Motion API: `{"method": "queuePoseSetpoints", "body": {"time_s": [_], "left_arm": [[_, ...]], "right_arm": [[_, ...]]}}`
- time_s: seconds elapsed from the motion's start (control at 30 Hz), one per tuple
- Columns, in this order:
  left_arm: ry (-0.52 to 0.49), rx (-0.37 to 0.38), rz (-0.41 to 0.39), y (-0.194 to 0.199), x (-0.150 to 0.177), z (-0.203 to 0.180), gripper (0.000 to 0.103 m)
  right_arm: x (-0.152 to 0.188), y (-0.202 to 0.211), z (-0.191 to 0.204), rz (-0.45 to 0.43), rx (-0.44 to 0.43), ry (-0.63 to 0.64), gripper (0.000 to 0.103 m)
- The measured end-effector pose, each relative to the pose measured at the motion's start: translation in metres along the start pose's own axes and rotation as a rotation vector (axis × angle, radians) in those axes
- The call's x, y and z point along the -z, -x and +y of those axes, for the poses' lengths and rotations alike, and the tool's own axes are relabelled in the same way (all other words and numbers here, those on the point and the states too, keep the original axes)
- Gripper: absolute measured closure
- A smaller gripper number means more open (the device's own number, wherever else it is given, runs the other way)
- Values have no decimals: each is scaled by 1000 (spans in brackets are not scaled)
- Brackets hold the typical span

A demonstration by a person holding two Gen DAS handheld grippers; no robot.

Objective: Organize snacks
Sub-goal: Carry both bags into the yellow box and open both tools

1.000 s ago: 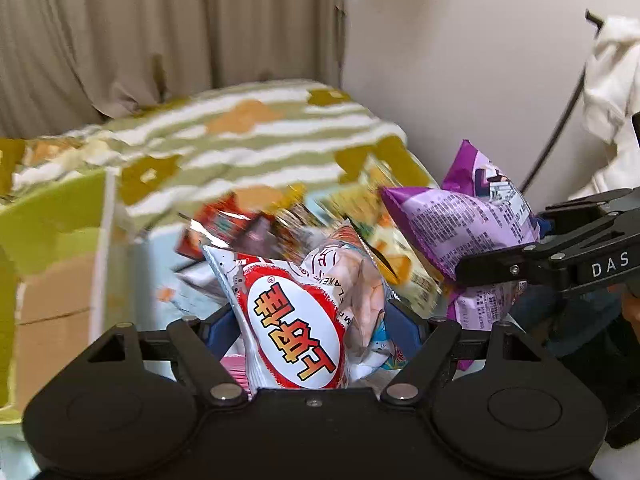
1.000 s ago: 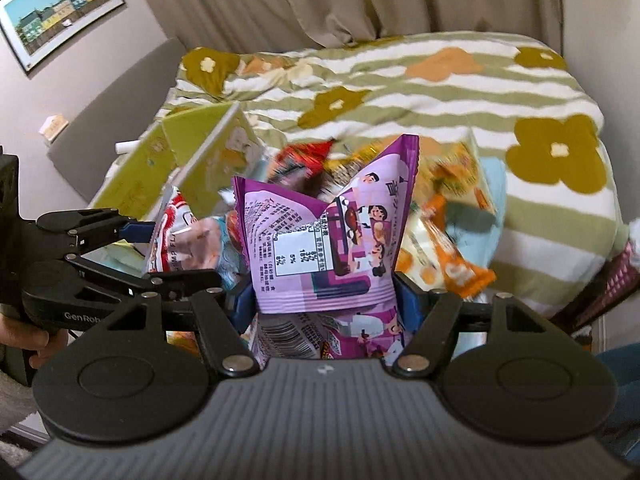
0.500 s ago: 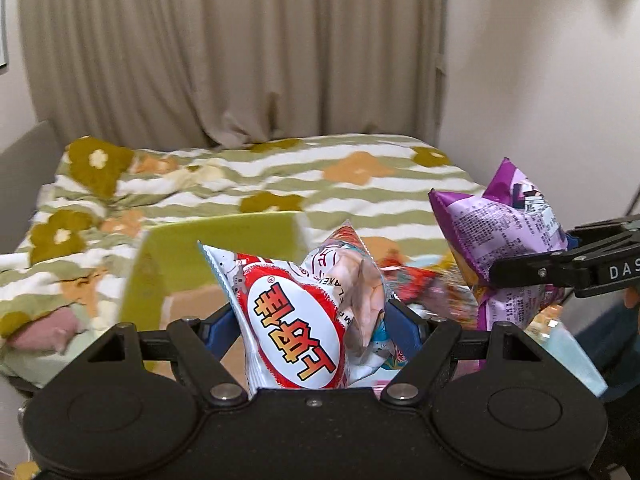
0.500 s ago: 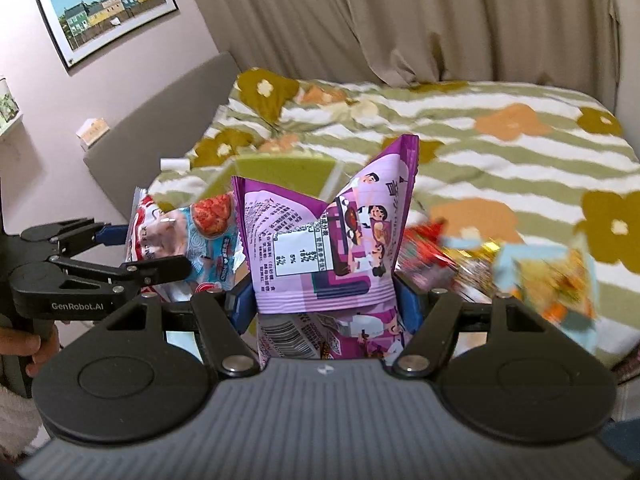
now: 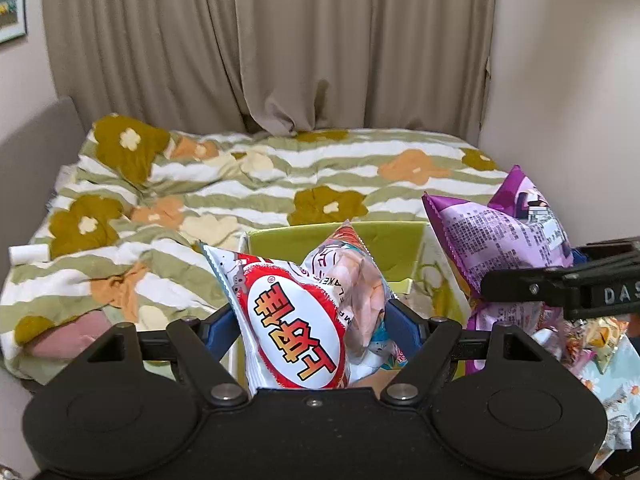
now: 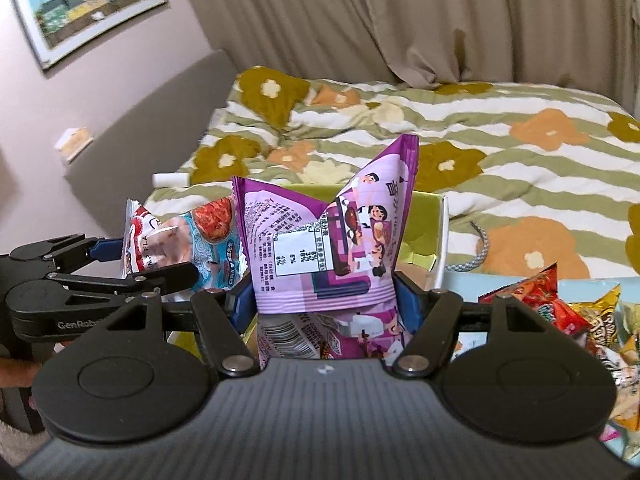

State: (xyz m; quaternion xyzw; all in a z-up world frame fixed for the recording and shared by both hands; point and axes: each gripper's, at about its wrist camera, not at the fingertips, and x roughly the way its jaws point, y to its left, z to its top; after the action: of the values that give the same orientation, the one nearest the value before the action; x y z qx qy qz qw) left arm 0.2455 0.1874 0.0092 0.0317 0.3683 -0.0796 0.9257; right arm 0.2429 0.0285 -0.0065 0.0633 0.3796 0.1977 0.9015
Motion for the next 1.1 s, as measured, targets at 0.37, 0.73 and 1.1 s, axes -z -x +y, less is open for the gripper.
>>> {"method": "queuePoseSetpoints", "body": {"time_s": [0.37,0.73,1.1], "left_arm": [[-25,16,84,-104,-5,19,2],[17,-45,105,-72,12,32,1],[29,-96,89,-55,15,34,1]], "right_arm": [[-14,-63,-8,59,161,-26,19],[-14,-97,-23,125,125,-60,16],[-28,-127,-19,148,91,-42,13]]}}
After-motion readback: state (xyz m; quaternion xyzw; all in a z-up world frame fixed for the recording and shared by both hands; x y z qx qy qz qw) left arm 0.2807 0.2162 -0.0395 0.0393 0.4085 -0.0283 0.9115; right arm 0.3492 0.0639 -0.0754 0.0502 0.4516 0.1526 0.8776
